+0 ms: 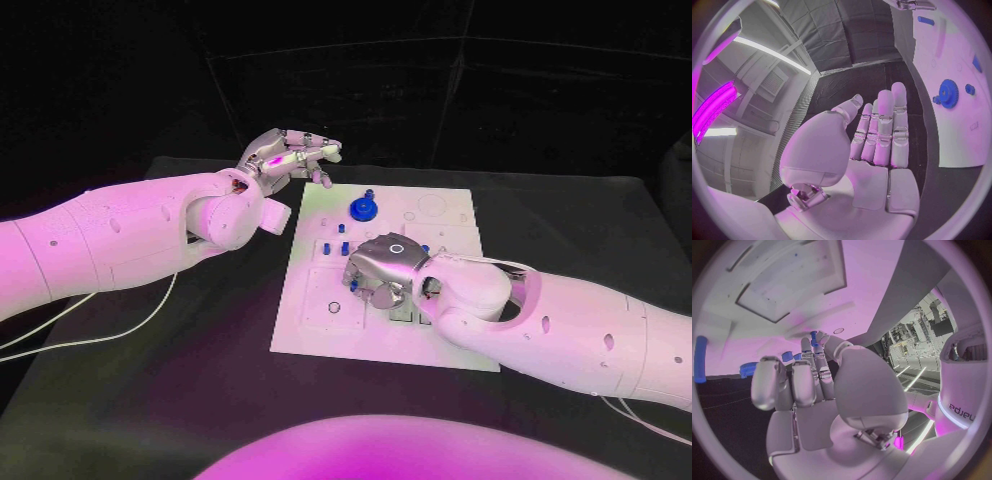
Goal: Assemble the parts on the task board
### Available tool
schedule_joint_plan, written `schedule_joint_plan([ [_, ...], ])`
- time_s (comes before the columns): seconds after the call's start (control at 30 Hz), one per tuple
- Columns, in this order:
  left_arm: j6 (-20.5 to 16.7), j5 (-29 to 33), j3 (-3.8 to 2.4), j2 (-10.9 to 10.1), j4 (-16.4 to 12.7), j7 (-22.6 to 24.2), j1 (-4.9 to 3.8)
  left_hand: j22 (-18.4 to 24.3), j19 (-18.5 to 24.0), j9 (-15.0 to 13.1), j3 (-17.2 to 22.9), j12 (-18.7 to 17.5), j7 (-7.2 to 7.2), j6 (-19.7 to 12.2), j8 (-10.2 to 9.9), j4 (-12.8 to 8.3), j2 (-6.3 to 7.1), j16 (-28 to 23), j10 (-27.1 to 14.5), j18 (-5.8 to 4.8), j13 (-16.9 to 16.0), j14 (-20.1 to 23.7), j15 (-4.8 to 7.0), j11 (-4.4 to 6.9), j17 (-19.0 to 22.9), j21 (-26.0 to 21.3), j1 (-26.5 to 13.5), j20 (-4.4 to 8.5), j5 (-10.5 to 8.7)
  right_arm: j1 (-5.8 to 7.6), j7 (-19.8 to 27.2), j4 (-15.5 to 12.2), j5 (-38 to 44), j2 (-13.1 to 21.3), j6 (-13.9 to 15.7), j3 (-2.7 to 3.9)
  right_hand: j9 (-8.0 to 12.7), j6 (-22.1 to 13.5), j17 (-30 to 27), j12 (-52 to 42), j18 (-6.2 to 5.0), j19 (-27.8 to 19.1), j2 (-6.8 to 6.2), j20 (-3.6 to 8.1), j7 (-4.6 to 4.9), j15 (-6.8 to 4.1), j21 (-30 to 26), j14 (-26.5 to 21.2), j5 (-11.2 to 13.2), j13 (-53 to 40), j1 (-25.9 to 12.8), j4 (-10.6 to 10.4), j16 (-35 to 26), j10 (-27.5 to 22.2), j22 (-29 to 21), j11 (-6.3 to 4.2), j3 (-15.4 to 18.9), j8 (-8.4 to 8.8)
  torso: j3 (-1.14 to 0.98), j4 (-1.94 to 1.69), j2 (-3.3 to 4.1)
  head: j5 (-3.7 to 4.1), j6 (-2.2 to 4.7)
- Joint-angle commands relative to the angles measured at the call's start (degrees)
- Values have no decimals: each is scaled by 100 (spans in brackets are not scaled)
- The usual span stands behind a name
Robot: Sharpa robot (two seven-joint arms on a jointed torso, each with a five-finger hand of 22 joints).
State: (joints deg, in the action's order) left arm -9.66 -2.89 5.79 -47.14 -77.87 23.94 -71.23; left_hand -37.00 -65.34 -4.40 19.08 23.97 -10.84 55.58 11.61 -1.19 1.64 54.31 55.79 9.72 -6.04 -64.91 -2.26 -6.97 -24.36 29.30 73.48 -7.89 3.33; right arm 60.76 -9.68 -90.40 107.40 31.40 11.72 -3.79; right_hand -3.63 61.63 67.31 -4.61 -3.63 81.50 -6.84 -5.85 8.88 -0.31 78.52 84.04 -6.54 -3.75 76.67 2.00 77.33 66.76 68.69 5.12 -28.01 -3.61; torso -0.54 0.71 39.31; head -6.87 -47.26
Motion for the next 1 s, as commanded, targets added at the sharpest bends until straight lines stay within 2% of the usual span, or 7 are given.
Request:
schedule_joint_plan([
  [0.03, 74, 19, -5, -2, -1, -8, -10, 10, -40, 7, -30, 19, -1, -33, 37, -18, 5, 29, -37, 70, -7, 40, 11, 17, 5, -18, 44, 3, 18, 7, 52, 3, -81, 2, 211, 1, 9, -274, -43, 46, -80, -25, -47, -32, -13, 61, -42, 173, -11, 7, -73, -4, -38, -115, -46, 9, 54, 25, 0, 1, -1, 3, 3],
  [0.27, 87, 19, -4, -2, 3, -29, -10, 12, -40, 7, -33, 24, -3, -37, 40, -19, 2, 31, -42, 70, -6, 41, 10, 16, 7, -20, 47, 2, 18, 6, 65, -20, -152, 57, 642, 0, -4, -815, -254, 69, -126, -123, -141, -64, -68, 94, -198, 122, -40, 10, -144, -36, -165, -539, -290, 65, 235, 12, -4, 5, 1, 9, 14],
  [0.5, 97, 19, -4, -9, 13, -38, -10, 12, -40, 7, -33, 24, -3, -37, 40, -19, 2, 31, -42, 70, -6, 41, 10, 16, 7, -20, 47, 2, 18, 46, 217, -343, -534, 472, 934, 11, -33, -743, -396, -23, -150, -162, -136, -62, -3, 89, -280, 100, -132, -5, -182, -86, -247, -576, -416, 57, 419, -28, 0, 16, -11, 61, 57],
  [0.63, 104, 19, -4, -12, 17, -42, -10, 14, -41, 8, -35, 26, -4, -42, 42, -21, 1, 32, -48, 70, -6, 43, 10, 14, 10, -22, 51, 2, 18, 276, 175, -606, -857, 908, 779, 27, -44, -654, -420, -136, -147, -144, -117, -52, -19, 66, -282, 104, -206, -19, -167, -104, -258, -473, -412, 29, 510, -45, 3, 4, -11, 125, 115],
  [0.77, 106, 19, -4, -20, 14, -44, -10, 14, -41, 8, -35, 26, -4, -42, 42, -21, 1, 32, -48, 70, -6, 43, 10, 14, 10, -22, 51, 2, 18, 480, 6, -669, -1060, 1213, 485, 32, -47, -609, -431, -194, -147, -135, -129, -40, -36, 53, -285, 107, -210, -20, -178, -122, -261, -416, -412, 10, 569, -49, 14, 11, -13, 183, 172],
  [0.8, 107, 19, -4, -21, 14, -44, -10, 14, -41, 8, -35, 26, -4, -42, 42, -21, 1, 32, -48, 70, -6, 43, 10, 14, 10, -22, 51, 2, 18, 522, -49, -673, -1084, 1283, 414, 33, -46, -602, -437, -204, -147, -133, -146, -37, -45, 50, -287, 108, -204, -18, -190, -130, -263, -413, -413, 5, 601, -46, 7, 18, -4, 200, 198],
  [1.0, 134, 19, -3, -19, 12, -35, -10, 14, -41, 8, -35, 26, -4, -42, 42, -21, 1, 32, -48, 70, -6, 43, 10, 14, 10, -22, 51, 2, 18, 639, -254, -589, -935, 1556, 190, 35, -43, -569, -494, -223, -150, -137, -205, -30, -103, 42, -313, 103, -169, 0, -210, -157, -295, -469, -445, -17, 758, -38, 0, 9, -1, 260, 260],
])
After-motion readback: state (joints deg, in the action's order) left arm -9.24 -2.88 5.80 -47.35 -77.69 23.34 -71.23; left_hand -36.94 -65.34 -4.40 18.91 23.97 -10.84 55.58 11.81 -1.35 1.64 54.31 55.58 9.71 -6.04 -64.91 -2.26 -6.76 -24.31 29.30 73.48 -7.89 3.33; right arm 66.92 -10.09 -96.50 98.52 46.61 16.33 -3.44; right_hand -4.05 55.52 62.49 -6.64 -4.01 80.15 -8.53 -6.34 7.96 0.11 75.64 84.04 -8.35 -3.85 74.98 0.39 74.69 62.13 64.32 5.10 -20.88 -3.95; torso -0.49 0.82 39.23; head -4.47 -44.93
